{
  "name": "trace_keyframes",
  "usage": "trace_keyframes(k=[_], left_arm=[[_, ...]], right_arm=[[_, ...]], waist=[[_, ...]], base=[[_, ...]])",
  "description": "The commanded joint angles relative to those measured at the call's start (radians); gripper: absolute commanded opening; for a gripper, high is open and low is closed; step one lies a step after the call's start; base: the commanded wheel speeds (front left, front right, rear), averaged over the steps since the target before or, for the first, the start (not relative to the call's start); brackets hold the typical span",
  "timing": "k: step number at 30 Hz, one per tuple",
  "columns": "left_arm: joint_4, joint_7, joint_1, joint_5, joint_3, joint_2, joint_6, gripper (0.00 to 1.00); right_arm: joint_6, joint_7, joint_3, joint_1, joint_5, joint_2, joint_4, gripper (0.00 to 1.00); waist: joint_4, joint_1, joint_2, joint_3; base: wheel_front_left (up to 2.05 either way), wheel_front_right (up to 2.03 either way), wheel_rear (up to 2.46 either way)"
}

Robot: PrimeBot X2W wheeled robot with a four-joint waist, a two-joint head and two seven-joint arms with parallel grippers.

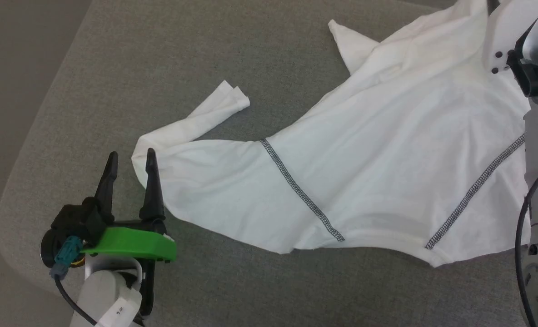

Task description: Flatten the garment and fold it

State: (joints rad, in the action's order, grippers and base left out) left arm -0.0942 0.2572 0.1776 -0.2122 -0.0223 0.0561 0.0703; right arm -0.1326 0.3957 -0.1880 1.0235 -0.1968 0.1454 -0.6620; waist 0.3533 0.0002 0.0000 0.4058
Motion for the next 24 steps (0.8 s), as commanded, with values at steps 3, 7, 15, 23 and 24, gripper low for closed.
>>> trace_keyframes(k=[3,7,15,23,24], left_arm=[[-0.006,0.005,-0.008,0.004,-0.009,-0.005,0.001,1.00],[-0.011,0.005,-0.028,0.013,-0.013,-0.006,0.004,1.00],[-0.017,0.005,-0.096,0.039,-0.036,-0.004,0.005,1.00],[-0.019,0.005,-0.156,0.048,-0.031,-0.004,0.001,1.00],[-0.022,0.005,-0.163,0.047,-0.026,-0.004,0.001,1.00]], right_arm=[[0.002,-0.108,-0.018,-0.005,0.039,-0.012,-0.002,1.00],[0.002,-0.248,-0.006,-0.070,0.130,-0.030,0.026,1.00],[0.002,-0.370,0.079,-0.384,0.325,-0.048,0.204,1.00],[0.002,-0.364,0.035,-0.781,0.370,-0.079,0.445,1.00],[0.002,-0.360,0.023,-0.824,0.377,-0.085,0.470,1.00]], waist=[[-0.030,-0.0002,0.0000,-0.077],[-0.064,-0.0002,0.0000,-0.156],[-0.166,-0.0002,0.0000,-0.292],[-0.244,-0.0002,0.0000,-0.334],[-0.252,-0.0002,0.0000,-0.337]], base=[[0.00,0.00,0.00],[0.00,0.00,0.00],[0.00,0.00,0.00],[0.00,0.00,0.00],[0.00,0.00,0.00]])
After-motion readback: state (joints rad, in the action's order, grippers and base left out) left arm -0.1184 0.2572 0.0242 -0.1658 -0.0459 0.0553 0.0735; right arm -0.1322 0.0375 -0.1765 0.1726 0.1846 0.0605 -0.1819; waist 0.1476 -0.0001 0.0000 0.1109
